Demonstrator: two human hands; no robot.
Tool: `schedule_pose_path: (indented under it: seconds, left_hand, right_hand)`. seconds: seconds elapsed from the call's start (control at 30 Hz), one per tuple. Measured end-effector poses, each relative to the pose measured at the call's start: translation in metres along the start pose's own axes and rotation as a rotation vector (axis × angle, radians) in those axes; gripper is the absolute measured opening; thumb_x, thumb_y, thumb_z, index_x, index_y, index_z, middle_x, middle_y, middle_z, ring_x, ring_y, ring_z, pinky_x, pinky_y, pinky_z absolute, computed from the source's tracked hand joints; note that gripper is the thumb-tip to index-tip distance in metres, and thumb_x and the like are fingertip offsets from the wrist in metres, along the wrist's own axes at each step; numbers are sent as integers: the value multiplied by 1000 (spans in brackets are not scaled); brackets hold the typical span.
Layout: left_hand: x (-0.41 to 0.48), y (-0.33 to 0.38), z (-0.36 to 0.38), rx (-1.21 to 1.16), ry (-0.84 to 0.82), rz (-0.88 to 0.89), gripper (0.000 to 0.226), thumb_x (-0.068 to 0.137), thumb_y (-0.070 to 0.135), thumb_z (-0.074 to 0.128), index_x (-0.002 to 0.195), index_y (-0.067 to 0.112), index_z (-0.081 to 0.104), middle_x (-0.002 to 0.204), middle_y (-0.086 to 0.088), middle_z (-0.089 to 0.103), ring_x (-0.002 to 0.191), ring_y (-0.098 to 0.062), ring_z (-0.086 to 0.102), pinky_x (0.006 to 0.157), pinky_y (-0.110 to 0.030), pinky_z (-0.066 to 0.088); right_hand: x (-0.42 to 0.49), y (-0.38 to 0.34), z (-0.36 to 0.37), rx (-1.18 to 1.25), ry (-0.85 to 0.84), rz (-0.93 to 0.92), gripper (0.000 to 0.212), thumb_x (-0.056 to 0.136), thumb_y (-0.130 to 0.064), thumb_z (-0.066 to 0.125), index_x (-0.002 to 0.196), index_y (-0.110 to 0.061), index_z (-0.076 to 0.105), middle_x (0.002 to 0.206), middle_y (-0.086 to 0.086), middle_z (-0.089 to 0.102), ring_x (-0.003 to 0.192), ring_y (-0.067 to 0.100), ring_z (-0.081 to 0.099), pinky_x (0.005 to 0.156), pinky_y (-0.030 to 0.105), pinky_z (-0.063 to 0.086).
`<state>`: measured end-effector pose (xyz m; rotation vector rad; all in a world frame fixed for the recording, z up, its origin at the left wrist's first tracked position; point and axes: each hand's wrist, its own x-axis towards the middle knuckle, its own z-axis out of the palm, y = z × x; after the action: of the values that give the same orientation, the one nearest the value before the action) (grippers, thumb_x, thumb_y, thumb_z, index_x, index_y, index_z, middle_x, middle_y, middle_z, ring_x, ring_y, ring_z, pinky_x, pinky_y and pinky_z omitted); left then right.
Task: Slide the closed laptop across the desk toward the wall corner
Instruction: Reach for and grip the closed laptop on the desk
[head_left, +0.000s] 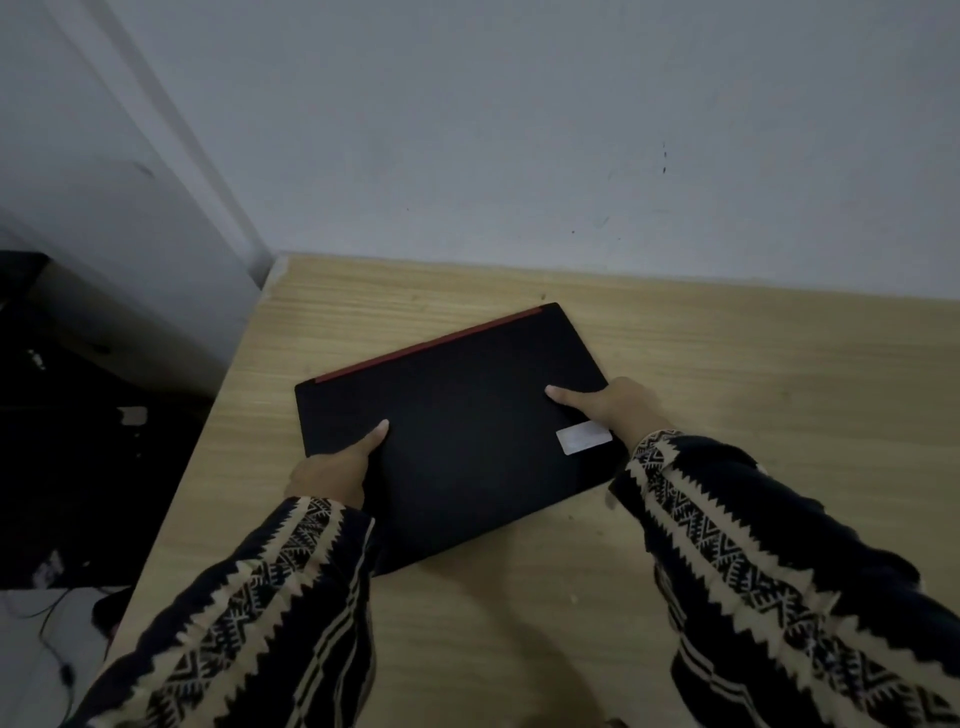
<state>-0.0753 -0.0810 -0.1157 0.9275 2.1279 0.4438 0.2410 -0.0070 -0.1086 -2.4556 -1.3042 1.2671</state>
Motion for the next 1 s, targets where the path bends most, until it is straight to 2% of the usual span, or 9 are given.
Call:
schedule_pose_path:
  seconds: [0.13, 0.23, 0.3, 0.4, 0.5, 0.6, 0.77, 0.87, 1.0]
  left_hand:
    - [2, 10, -8, -136, -9, -57, 82, 94, 15, 51, 148, 50, 1, 134, -14, 52, 108, -31, 61, 92, -36, 51]
    - [-7, 10, -16, -115, 60, -63, 79, 93, 26, 53, 152, 36, 2, 120, -12, 59, 101, -29, 64, 87, -33, 50]
    - [-12, 11, -19, -257, 122, -53, 74, 88, 43, 61, 151, 20, 27, 101, -10, 60, 95, -30, 65, 85, -37, 51]
    - [-15, 20, -20, -250, 131, -165, 82, 72, 66, 67, 115, -3, 62, 100, -19, 65, 98, -34, 63, 87, -42, 48]
    - [-18, 34, -27, -240, 88, -156, 74, 62, 69, 74, 95, 4, 60, 92, -10, 63, 86, -30, 59, 82, -39, 49]
    - [-9, 42, -29, -299, 0, -80, 92, 50, 74, 76, 113, 11, 55, 110, -7, 61, 99, -29, 59, 89, -44, 51]
    - [-10, 53, -27, -379, -271, -86, 88, 71, 62, 73, 137, 15, 38, 124, -6, 54, 107, -30, 56, 89, -47, 50]
    - [-20, 55, -7, -440, -139, 17, 69, 78, 55, 71, 128, 14, 48, 120, -7, 58, 102, -26, 58, 87, -43, 51]
    - [-44, 66, 12, -472, 65, 36, 53, 73, 60, 72, 91, 11, 61, 89, 0, 63, 76, -15, 58, 70, -33, 48]
  right_hand:
    - [0, 1, -6, 135, -81, 32, 90, 61, -73, 79, 116, -2, 65, 109, 11, 70, 98, 31, 66, 92, 43, 54]
    - [-8, 7, -5, 128, -63, 8, 80, 71, -75, 71, 107, -4, 62, 99, 8, 66, 92, 28, 62, 84, 37, 51]
    - [-14, 17, -2, 125, -11, -4, 75, 72, -77, 66, 99, -7, 63, 86, 3, 63, 81, 23, 60, 78, 34, 47]
    - [-23, 33, 6, 153, 81, 6, 72, 74, -79, 63, 81, -7, 62, 74, 3, 61, 66, 17, 55, 62, 30, 43]
    - [-29, 53, 15, 279, 150, 62, 75, 73, -80, 62, 72, -5, 63, 70, 5, 63, 65, 19, 59, 58, 31, 42]
    - [-35, 68, 18, 393, 217, 108, 76, 71, -82, 61, 72, -7, 66, 72, 6, 66, 69, 21, 62, 68, 35, 48]
    - [-37, 85, 5, 486, 340, 132, 70, 73, -80, 62, 73, -10, 66, 75, 4, 67, 72, 22, 63, 73, 36, 51]
    - [-37, 100, -4, 634, 321, 112, 60, 78, -70, 68, 80, -10, 67, 79, 0, 65, 77, 18, 63, 77, 35, 50]
    - [-35, 121, -17, 791, 205, 64, 53, 80, -57, 75, 107, -12, 70, 96, 1, 71, 96, 26, 68, 93, 41, 55]
